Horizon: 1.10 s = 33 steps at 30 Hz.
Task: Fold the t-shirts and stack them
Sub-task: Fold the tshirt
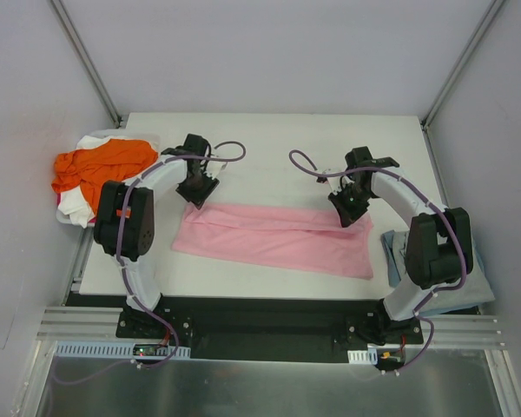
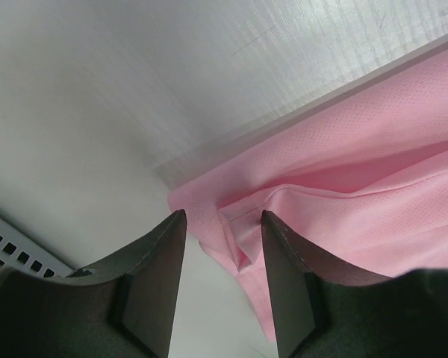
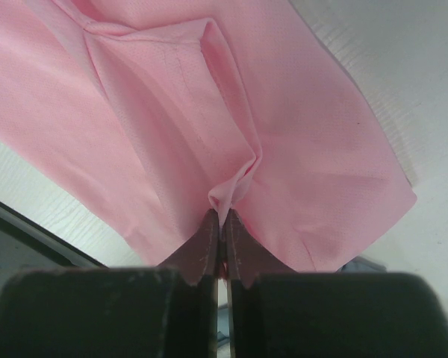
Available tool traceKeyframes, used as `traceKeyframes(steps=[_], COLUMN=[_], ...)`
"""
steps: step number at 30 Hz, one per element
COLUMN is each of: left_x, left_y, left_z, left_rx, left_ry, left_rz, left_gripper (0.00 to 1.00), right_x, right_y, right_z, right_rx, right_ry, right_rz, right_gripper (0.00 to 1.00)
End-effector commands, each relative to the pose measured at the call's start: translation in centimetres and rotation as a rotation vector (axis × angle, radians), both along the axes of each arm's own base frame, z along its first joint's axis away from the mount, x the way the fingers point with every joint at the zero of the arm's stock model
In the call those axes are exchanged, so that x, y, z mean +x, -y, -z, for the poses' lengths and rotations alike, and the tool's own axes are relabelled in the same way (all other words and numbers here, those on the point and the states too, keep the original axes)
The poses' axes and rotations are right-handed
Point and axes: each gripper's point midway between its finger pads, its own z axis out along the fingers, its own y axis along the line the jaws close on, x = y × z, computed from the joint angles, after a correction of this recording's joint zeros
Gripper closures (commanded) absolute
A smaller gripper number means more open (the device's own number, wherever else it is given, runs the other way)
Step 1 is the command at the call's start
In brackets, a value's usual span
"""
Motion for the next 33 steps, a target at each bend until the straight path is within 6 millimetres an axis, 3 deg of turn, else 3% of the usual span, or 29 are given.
traceKeyframes(steps=[1,14,25,28,30,33], left_x=[-0.4,-1.8,-1.9,-2.2,-2.2,-2.1], left_y=[0.4,0.4,0.8,0.8,0.6,0.6], left_z=[-2.0,-1.4,0.6,0.7,0.5,-0.4], left_rx=[-0.04,-0.058,-0.062,-0.063,-0.059,-0.063], left_ry=[0.044,0.015,-0.042,-0.047,-0.04,-0.012], left_rz=[-0.001,-0.01,-0.005,-0.007,-0.014,-0.014], left_gripper=[0.56,0.57,0.68,0.83,1.0,1.0], right_x=[-0.2,0.2,0.0,0.0,0.0,-0.1], right_y=[-0.3,-0.4,0.0,0.0,-0.2,-0.3], right_z=[-0.6,-0.6,-1.1,-1.1,-1.1,-0.8], right_rx=[0.013,0.018,0.006,0.008,0.012,0.013], right_ry=[0.013,0.017,0.035,0.032,0.029,0.019], right_rz=[-0.019,-0.015,-0.015,-0.014,-0.015,-0.017], right_gripper=[0.99,0.99,0.99,0.99,0.99,0.99])
